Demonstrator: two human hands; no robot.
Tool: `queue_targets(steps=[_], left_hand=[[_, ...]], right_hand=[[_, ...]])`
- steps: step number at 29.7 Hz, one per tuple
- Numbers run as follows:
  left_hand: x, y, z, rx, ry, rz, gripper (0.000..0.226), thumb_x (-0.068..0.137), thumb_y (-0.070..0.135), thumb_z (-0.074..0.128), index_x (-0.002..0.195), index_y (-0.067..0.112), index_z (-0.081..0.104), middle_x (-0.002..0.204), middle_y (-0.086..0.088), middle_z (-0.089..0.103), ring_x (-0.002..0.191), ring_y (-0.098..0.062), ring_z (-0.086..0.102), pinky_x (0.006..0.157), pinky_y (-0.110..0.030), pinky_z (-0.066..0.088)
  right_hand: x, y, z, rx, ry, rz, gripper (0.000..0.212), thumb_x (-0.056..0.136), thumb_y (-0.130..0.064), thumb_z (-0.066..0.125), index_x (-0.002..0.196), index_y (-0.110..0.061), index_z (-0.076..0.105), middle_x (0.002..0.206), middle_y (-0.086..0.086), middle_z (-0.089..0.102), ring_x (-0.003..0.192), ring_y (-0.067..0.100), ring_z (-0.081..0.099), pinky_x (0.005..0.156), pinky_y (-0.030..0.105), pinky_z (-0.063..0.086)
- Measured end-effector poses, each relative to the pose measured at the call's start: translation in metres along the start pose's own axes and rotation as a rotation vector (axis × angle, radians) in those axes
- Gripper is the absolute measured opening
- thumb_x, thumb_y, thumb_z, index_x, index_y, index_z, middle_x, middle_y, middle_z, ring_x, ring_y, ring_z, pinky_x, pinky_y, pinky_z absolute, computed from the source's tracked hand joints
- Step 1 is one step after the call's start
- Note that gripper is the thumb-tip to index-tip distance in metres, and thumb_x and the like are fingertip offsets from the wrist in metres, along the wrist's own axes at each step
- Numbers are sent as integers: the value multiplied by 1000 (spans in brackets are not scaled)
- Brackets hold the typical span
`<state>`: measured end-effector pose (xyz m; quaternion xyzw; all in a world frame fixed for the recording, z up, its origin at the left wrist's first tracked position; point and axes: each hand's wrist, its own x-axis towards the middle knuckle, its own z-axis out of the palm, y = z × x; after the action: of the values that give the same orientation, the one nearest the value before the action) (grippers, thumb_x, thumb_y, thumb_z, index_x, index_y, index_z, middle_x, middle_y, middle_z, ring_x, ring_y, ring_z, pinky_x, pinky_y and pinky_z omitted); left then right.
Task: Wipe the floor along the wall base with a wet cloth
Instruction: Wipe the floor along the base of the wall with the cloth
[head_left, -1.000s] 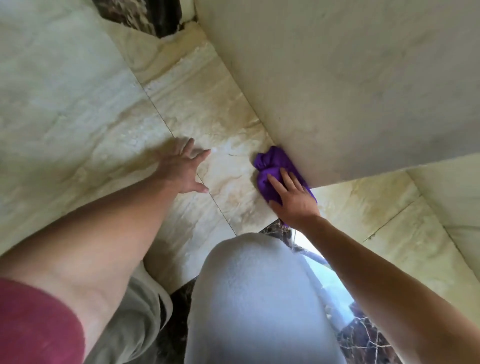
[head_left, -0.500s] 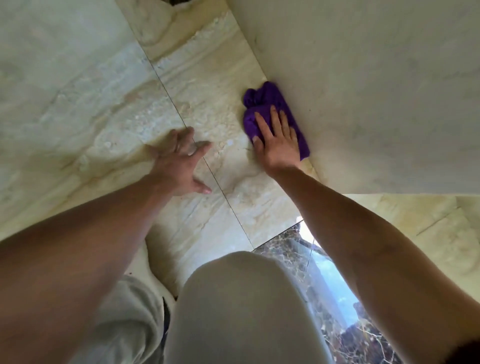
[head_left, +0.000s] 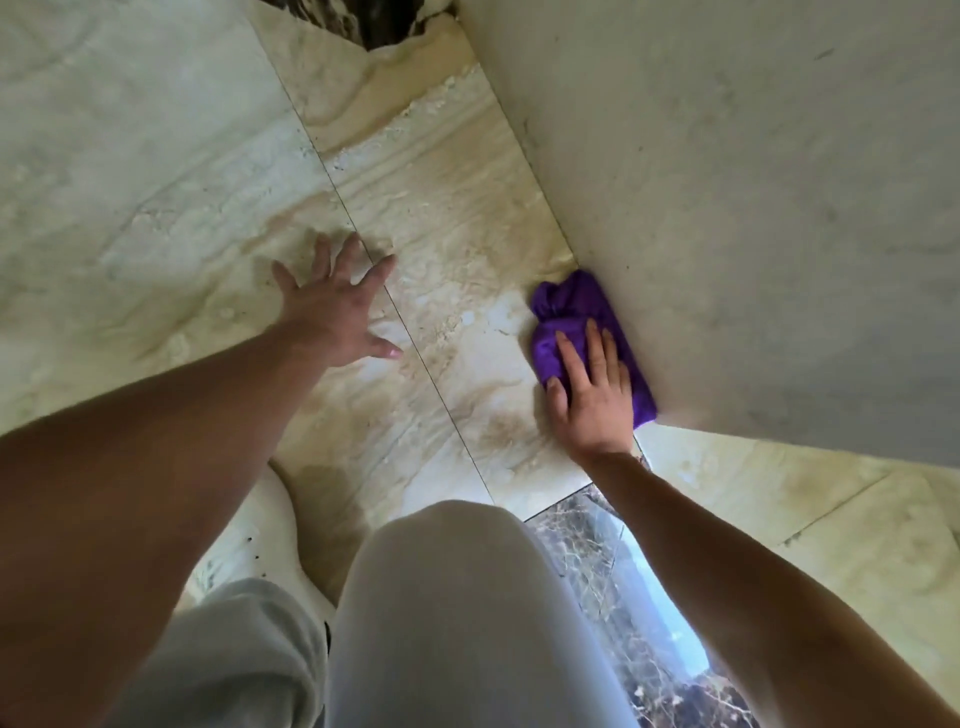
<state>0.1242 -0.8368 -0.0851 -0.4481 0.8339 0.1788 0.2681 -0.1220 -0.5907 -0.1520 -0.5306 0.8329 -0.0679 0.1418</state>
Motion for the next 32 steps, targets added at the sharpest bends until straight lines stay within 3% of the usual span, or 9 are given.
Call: queue_targets(steps=[4, 7, 13, 19, 24, 29, 32], left_hand=[[12, -9, -7, 12, -13, 27, 119, 70, 72, 72, 157, 43, -3, 168, -1, -16, 154, -34, -16, 114, -75, 7], [22, -21, -16, -6, 64, 23, 120, 69, 71, 74, 158, 41, -1, 169, 1, -14, 154, -34, -12, 115, -73, 7], [54, -43, -20, -68, -35, -149, 143, 57, 78, 76, 157, 34, -16, 165, -6, -28, 150, -38, -25, 107, -82, 8], [65, -56, -8, -113, -19, -117, 148, 51, 82, 76, 155, 37, -19, 159, -4, -40, 147, -38, -33, 102, -86, 13], [65, -60, -4, -118, -9, -123, 146, 52, 80, 77, 154, 40, -18, 159, -2, -40, 148, -36, -32, 103, -85, 13], [69, -87, -34, -22, 127, -107, 129, 60, 79, 73, 159, 37, 1, 168, -8, -10, 154, -36, -1, 114, -71, 18], [90, -116, -52, -39, 51, -162, 139, 59, 80, 73, 158, 34, -14, 165, -8, -26, 152, -38, -20, 112, -78, 8]], right_hand=[[55, -18, 1, 19, 26, -15, 64, 92, -42, 42, 154, -27, 36, 164, 13, 26, 150, 34, 24, 115, 52, 28], [112, -47, 0, 15, 20, -61, 64, 94, -41, 43, 155, -28, 33, 165, 12, 22, 152, 33, 19, 118, 52, 24], [211, -95, -1, 30, 60, -71, 61, 97, -41, 41, 156, -30, 30, 167, 9, 19, 154, 31, 15, 121, 50, 19], [293, -132, -4, -3, 71, -116, 61, 98, -44, 35, 158, -32, 25, 168, 7, 15, 155, 29, 10, 123, 49, 13], [286, -137, -7, -48, 7, -120, 61, 101, -44, 33, 159, -30, 20, 168, 10, 11, 155, 31, 8, 123, 49, 14], [214, -116, -13, -64, -30, 37, 61, 102, -40, 40, 159, -30, 22, 168, 10, 11, 155, 30, 8, 123, 47, 16], [224, -120, -19, -53, -68, 43, 62, 100, -39, 43, 158, -31, 22, 169, 9, 8, 155, 29, 7, 124, 46, 14]])
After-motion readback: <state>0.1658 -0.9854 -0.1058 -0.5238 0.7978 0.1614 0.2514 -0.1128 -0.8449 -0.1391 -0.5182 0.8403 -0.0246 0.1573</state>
